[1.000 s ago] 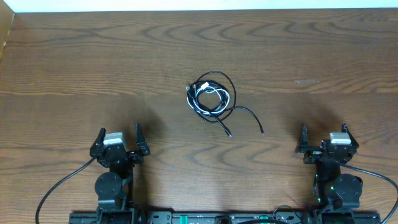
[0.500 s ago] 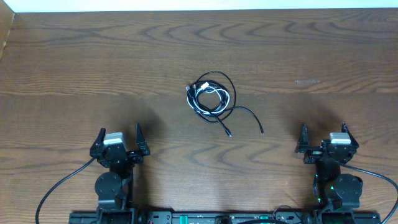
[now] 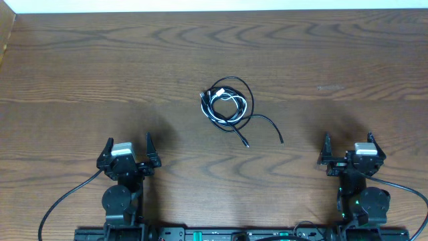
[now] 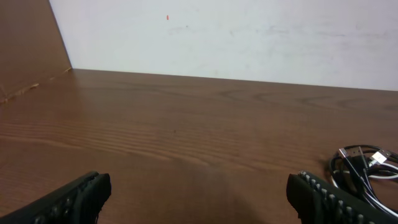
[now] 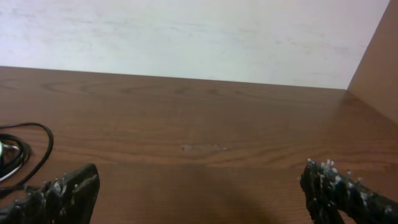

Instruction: Untangle cables

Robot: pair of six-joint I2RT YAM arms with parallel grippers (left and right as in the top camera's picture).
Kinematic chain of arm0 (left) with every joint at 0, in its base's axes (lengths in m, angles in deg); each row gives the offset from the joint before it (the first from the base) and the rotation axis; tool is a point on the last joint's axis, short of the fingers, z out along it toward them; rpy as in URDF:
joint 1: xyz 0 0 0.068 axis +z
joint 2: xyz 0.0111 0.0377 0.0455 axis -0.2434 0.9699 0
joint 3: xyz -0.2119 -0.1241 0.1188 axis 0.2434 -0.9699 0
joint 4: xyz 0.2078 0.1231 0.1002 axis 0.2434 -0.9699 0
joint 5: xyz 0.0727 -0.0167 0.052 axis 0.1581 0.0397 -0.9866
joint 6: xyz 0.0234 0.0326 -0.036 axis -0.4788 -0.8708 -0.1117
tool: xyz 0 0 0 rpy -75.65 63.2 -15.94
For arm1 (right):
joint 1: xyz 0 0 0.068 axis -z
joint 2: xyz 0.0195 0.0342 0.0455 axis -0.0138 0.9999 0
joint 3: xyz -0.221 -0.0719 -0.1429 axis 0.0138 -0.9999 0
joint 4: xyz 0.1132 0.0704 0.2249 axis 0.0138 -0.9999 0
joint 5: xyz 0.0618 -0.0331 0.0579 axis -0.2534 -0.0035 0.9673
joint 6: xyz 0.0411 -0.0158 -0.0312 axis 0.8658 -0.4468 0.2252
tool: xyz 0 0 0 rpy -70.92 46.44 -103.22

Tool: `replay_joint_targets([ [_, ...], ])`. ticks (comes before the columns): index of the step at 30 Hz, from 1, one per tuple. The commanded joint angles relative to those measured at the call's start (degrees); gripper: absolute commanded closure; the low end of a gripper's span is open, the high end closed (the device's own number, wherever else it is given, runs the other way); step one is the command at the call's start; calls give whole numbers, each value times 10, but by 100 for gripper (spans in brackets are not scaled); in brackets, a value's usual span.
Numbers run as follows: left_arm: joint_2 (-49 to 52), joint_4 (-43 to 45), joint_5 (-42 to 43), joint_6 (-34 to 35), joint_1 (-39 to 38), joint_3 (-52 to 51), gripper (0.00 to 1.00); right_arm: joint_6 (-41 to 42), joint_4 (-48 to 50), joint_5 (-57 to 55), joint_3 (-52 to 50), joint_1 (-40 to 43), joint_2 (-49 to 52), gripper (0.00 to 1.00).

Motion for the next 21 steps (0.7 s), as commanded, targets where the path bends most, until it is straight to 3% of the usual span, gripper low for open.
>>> replay_joint_targets([
  [1, 2, -19, 1, -8, 2, -13, 4, -8, 1, -6, -3, -5, -3, 1],
  [12, 2, -19, 2, -6, 2, -13, 4, -8, 3, -6, -3, -5, -3, 1],
  [16, 2, -19, 1, 57, 2, -13, 4, -3, 14, -6, -3, -5, -3, 1],
  [21, 3, -22, 9, 74, 2, -12, 4, 12, 2, -7, -3, -5, -2, 1],
])
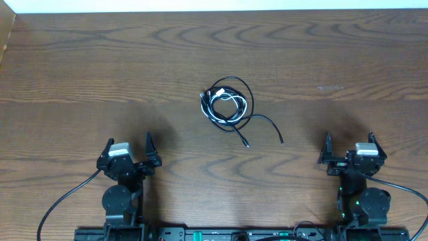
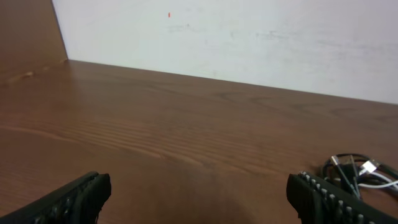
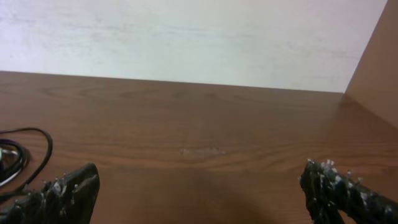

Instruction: Untangle cables

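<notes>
A tangle of black and white cables (image 1: 227, 106) lies in the middle of the table, with two black ends trailing to the lower right (image 1: 264, 127). The left wrist view catches the bundle (image 2: 360, 171) at its right edge; the right wrist view shows a black loop (image 3: 25, 152) at its left edge. My left gripper (image 1: 128, 150) stands open near the front left, well short of the cables. My right gripper (image 1: 348, 148) is open at the front right, nothing between its fingers.
The brown wooden table (image 1: 100, 73) runs back to a white wall (image 2: 249, 37). A raised wooden side panel stands at the far left (image 2: 28, 31) and another at the far right (image 3: 376, 56).
Both wrist views have tilted slightly, the table's far edge sitting a little differently in frame. The cables lie where they were and both grippers stay open.
</notes>
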Robot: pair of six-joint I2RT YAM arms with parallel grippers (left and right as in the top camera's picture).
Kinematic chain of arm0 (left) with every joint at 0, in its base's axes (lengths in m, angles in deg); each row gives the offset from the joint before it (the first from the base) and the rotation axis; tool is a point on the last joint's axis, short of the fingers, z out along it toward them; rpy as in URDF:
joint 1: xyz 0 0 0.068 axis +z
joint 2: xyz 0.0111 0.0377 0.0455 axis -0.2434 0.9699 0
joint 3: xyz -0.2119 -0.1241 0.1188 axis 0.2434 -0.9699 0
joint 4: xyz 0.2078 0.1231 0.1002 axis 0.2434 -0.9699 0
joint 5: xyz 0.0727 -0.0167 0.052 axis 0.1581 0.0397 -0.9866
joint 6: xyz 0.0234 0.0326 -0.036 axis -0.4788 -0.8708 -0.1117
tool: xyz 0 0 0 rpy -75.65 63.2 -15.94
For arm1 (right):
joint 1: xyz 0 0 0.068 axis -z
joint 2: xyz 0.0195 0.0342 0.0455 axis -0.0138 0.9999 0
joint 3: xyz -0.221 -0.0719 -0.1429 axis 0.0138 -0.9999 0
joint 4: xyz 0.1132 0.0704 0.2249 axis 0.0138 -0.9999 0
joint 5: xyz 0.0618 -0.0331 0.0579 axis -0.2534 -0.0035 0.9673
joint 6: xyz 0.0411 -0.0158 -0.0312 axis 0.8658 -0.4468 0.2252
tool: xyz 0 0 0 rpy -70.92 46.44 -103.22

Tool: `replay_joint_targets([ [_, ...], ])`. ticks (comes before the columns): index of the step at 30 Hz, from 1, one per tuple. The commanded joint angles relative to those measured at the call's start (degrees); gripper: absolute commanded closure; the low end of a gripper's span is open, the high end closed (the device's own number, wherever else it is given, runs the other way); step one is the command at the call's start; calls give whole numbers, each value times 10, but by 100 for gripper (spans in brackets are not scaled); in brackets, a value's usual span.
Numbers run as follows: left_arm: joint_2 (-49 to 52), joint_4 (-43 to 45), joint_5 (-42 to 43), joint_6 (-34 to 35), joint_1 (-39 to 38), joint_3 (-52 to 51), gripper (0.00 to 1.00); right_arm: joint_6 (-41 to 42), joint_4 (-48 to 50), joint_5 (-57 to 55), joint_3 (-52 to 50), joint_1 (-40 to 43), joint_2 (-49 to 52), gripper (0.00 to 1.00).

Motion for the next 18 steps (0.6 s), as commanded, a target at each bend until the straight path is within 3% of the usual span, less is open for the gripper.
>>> replay_joint_targets([
  [1, 3, -25, 12, 27, 2, -10, 4, 19, -3, -5, -2, -5, -2, 1],
  [8, 37, -106, 14, 27, 2, 44, 4, 44, -38, -7, 17, -5, 19, 1],
  [18, 222, -127, 30, 27, 2, 164, 4, 51, -63, -6, 129, -5, 184, 1],
])
